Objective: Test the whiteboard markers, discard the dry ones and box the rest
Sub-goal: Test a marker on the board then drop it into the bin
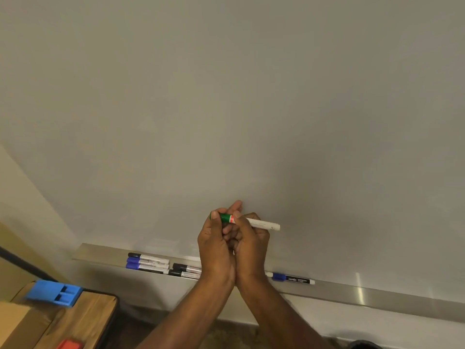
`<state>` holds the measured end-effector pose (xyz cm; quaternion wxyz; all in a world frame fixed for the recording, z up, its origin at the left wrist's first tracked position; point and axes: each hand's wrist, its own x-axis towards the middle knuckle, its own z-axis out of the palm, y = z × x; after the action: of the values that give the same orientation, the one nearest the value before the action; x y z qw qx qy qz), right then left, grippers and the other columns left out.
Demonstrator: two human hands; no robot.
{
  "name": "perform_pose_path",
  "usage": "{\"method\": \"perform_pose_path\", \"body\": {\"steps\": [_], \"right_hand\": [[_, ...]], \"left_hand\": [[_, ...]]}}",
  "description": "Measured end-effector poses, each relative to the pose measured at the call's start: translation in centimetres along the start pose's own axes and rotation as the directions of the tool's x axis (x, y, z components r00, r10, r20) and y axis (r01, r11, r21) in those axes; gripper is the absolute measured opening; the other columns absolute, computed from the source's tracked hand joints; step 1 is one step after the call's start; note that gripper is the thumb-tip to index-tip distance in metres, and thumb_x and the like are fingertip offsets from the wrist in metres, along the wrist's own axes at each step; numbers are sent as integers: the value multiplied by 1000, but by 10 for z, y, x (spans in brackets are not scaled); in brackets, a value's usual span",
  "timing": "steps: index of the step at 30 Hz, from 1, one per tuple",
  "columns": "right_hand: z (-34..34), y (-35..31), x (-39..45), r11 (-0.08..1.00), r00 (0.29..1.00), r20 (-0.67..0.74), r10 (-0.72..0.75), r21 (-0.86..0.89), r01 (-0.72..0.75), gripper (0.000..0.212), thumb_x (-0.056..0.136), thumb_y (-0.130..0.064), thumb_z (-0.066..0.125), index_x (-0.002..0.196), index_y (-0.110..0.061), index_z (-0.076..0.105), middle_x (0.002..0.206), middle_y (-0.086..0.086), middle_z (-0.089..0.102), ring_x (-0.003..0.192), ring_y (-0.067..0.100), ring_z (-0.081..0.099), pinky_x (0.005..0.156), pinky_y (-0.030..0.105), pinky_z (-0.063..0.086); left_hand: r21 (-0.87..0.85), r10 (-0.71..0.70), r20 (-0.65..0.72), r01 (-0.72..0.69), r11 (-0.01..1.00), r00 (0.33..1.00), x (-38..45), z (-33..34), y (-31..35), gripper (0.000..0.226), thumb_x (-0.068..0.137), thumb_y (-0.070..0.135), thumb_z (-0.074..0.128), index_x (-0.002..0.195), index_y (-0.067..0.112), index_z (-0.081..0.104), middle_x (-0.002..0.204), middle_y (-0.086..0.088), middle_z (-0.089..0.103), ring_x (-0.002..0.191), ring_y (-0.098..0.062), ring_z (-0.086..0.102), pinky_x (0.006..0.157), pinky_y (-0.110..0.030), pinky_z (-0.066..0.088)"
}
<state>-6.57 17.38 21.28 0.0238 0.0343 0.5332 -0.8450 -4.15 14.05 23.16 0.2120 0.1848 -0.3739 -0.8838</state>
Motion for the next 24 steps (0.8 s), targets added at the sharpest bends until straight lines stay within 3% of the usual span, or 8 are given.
{"method": "perform_pose_path", "body": {"steps": [3, 6, 9, 11, 14, 18, 22, 24], "right_hand": [[0, -5, 0, 1000, 999, -47, -25, 18, 26, 21, 97, -7, 62, 77, -5, 64, 61, 16, 63, 55, 21, 62, 53, 29, 53], [-2, -8, 2, 988, 987, -157, 30, 151, -6, 28, 97, -3, 56, 70, -10, 57, 52, 14, 49, 45, 23, 45, 45, 27, 43], [0, -18, 2, 987, 993, -117, -10, 156, 28, 23, 92, -7, 60, 70, -11, 54, 51, 11, 46, 43, 20, 41, 39, 24, 41], [4, -32, 4, 984, 996, -54, -78, 156, 85, 12, 82, -13, 61, 72, -10, 55, 54, 11, 47, 43, 20, 43, 39, 24, 40], [5, -60, 13, 971, 984, -3, -179, 161, 177, 5, 79, -13, 58, 74, -11, 57, 58, 12, 48, 47, 21, 47, 40, 25, 38], [11, -105, 19, 945, 971, 5, -238, 232, 230, 22, 96, -4, 49, 75, -11, 55, 57, 8, 50, 48, 18, 48, 40, 23, 38], [23, -152, 16, 901, 944, 42, -326, 315, 297, 26, 99, -5, 45, 76, -12, 54, 57, 6, 49, 48, 18, 46, 41, 21, 37], [30, -173, 14, 876, 922, 78, -379, 350, 331, 23, 98, -7, 47, 76, -12, 54, 58, 6, 50, 48, 18, 46, 41, 21, 37]], "left_hand": [[-15, 18, -54, -19, 1000, 998, 1, 4, 2, 32, 106, 32, 42, 100, 10, 64, 113, -9, 76, 102, -21, 74, 75, -23, 60], [-124, -10, -111, -4, 992, 994, 11, 6, 7, 29, 108, 33, 37, 98, 13, 56, 114, -11, 76, 112, -19, 71, 88, -32, 59], [-110, -4, -77, -5, 994, 997, 14, 6, 6, 30, 109, 32, 37, 95, 13, 54, 114, -14, 75, 112, -25, 71, 92, -39, 55], [-60, 66, -31, -68, 996, 997, 15, 5, 7, 32, 110, 29, 33, 90, 12, 52, 110, -19, 75, 110, -34, 70, 94, -44, 54], [44, 282, 60, -285, 958, 958, 26, 8, 22, 34, 108, 19, 26, 84, 12, 48, 95, -22, 74, 97, -45, 69, 89, -50, 53], [179, 575, 324, -646, 742, 751, 37, 29, 58, 33, 104, 19, 34, 81, 17, 58, 78, -17, 66, 80, -42, 65, 81, -51, 54], [225, 670, 564, -871, 437, 482, 45, 63, 98, 38, 104, 28, 46, 81, 3, 63, 75, -7, 66, 71, -29, 64, 68, -49, 50], [195, 701, 645, -953, 233, 304, 50, 79, 119, 46, 104, 35, 49, 78, 1, 65, 74, -6, 66, 69, -28, 64, 64, -49, 47]]}}
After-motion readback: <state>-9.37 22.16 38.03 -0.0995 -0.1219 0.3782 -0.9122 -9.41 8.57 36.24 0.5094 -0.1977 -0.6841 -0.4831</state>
